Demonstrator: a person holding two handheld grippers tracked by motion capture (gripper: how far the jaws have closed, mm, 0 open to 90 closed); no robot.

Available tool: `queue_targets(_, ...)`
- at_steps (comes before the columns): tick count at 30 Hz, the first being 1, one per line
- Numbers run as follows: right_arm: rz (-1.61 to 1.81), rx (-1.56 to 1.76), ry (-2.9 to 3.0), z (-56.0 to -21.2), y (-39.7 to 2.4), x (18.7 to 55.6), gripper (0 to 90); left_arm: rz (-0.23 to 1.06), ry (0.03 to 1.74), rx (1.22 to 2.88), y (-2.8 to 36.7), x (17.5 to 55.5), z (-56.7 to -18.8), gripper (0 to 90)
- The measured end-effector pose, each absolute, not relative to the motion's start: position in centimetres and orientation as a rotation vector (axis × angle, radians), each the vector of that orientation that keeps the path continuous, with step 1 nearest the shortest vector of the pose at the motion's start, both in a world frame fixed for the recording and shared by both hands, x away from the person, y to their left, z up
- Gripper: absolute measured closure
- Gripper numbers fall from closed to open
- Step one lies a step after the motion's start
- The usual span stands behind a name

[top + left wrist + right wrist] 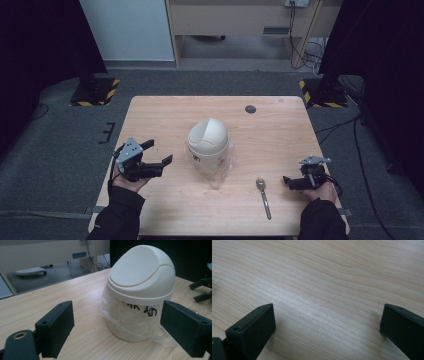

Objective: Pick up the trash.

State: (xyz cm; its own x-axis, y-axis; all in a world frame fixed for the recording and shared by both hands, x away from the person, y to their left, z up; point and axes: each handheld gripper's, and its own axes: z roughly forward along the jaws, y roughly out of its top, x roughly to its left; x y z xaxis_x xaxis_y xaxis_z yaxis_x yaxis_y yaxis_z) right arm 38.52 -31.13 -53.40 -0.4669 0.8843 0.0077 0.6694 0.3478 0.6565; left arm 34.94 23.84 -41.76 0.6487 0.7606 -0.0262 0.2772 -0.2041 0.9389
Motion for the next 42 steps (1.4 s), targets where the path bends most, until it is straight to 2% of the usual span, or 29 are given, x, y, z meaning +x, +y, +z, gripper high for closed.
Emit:
queue_targets(14,0.863,1.371,2.264,-53.4,-31.0,38.5,0.4,0.503,0.756,1.826,19.7,36.4,-40.8,9.9)
queue_targets(28,0.864,1.368,2.264,-53.4,-30.9,38.5,0.4,0.457,0.705,1.911,15.1,39.0,-41.6,9.5)
queue_targets(42,0.862,1.362,2.266,-53.4,-30.9,38.5,0.4,0.429,0.711,1.944,13.3,40.0,-42.7,9.8)
